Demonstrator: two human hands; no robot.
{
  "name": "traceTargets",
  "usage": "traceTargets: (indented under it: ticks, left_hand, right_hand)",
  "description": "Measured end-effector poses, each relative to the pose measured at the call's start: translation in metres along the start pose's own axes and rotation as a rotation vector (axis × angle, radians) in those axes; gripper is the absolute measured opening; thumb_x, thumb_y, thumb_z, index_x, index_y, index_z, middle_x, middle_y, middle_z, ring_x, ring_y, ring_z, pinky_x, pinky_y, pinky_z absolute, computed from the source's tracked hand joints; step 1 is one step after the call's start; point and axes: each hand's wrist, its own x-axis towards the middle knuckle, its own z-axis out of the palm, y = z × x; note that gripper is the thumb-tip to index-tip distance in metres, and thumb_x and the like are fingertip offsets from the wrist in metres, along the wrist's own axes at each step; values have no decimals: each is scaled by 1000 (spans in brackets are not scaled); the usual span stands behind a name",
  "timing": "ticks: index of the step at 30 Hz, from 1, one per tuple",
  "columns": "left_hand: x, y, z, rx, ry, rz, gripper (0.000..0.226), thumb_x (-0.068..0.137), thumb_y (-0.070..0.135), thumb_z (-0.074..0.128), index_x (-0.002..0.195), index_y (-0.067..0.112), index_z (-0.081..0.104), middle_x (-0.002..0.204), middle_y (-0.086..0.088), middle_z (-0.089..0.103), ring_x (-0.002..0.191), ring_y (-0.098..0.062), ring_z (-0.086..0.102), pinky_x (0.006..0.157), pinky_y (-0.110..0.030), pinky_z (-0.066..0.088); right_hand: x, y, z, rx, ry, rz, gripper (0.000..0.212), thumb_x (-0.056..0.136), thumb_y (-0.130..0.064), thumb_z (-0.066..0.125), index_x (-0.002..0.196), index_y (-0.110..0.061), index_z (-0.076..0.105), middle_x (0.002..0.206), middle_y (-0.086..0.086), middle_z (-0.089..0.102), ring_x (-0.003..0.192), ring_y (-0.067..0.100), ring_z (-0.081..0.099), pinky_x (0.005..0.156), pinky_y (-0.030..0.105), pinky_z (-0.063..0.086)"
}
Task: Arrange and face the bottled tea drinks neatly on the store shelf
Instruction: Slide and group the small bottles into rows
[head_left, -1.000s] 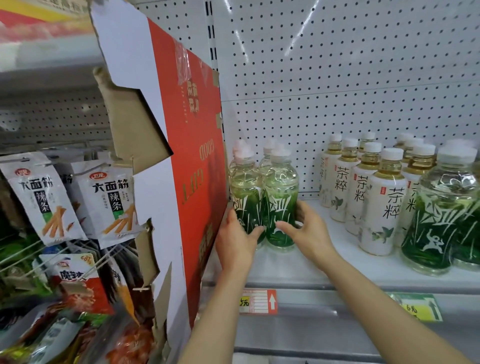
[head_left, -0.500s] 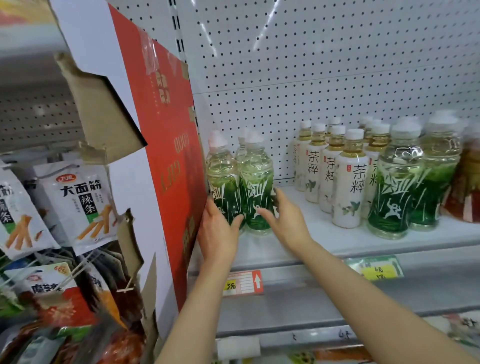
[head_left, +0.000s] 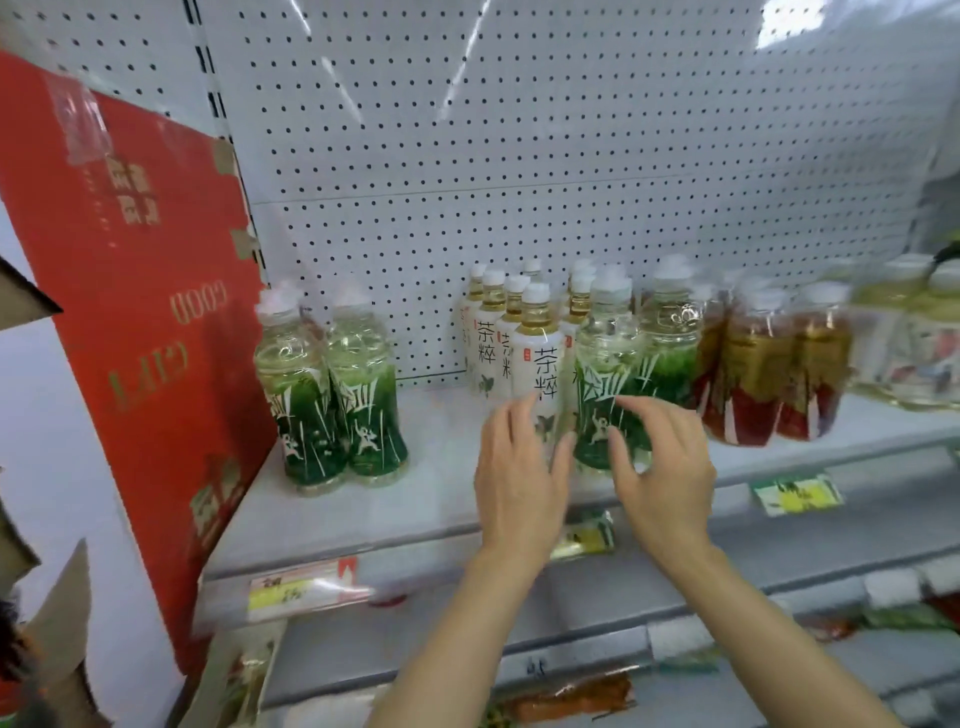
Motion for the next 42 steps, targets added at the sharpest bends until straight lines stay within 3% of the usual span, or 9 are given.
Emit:
traceTargets:
  ticks: [3, 6, 16, 24, 29, 32, 37, 39, 42]
  left_hand:
    - [8, 39, 36, -61, -109, -193, 71, 91, 49, 62, 146, 15, 33, 142, 0, 44, 127, -15, 47, 100, -28, 44]
    - [17, 56, 64, 9, -165, -338, 87, 84, 54, 69, 147, 10, 29, 148, -8, 41, 133, -24, 43, 102, -36, 43]
    - [7, 55, 42, -67, -55, -399, 63, 79, 51, 77, 124, 14, 52, 113, -2, 67, 102, -21, 63, 85, -32, 49]
    - [-7, 17, -64, 54, 249, -383, 67, 78, 45, 79, 132, 14, 54, 102, 4, 65, 87, -13, 59, 80, -24, 49]
    - [-13, -39, -119, 98, 366, -461, 65, 77, 39, 82, 129, 9, 58, 111, -3, 70, 95, -17, 62, 80, -20, 39]
    - [-12, -68, -140, 126, 348, -502, 62, 77, 41, 82, 125, 8, 59, 113, -6, 71, 100, -21, 63, 83, -24, 43]
    - [3, -103, -155, 170, 254, -558, 59, 78, 40, 81, 122, 7, 59, 112, -9, 70, 106, -32, 64, 85, -35, 48]
    - [7, -115, -152, 162, 199, -564, 54, 77, 42, 81, 115, 10, 61, 106, -7, 71, 100, -30, 66, 85, -38, 52]
    - [9, -129, -151, 182, 126, -564, 62, 75, 47, 81, 119, 10, 59, 106, -8, 71, 97, -30, 66, 86, -45, 55]
  right_hand:
    - [11, 34, -20, -8, -52, 132, 39, 90, -12, 68, 128, -5, 58, 123, 14, 60, 115, 28, 51, 95, 37, 43]
    - [25, 56, -32, 9, -167, 271, 53, 89, -15, 69, 137, -5, 48, 133, 17, 51, 124, 31, 46, 100, 37, 38]
    - [55, 92, -20, 222, -337, 477, 78, 88, -38, 70, 149, -12, 28, 143, 15, 45, 124, 33, 51, 104, 54, 44]
    - [56, 86, -13, 213, -547, 517, 78, 79, -48, 77, 137, -5, 48, 125, 13, 65, 115, 32, 60, 94, 41, 46]
    - [60, 67, -26, 257, -507, 547, 82, 77, -44, 79, 140, -1, 48, 133, 19, 61, 122, 36, 56, 103, 45, 43]
    - [60, 53, -38, 318, -468, 566, 95, 62, -63, 77, 136, -8, 54, 128, 11, 65, 116, 28, 61, 102, 48, 48]
    - [49, -7, -49, 593, -487, 513, 37, 69, -31, 81, 102, -24, 65, 86, -21, 70, 84, -3, 65, 86, 27, 51]
    - [39, -38, -39, 677, -578, 466, 34, 65, -34, 81, 95, -32, 65, 83, -26, 72, 84, -9, 67, 78, 17, 53]
    - [18, -78, 4, 736, -704, 450, 38, 70, -25, 86, 100, -33, 65, 97, -15, 74, 93, 0, 70, 85, 25, 58]
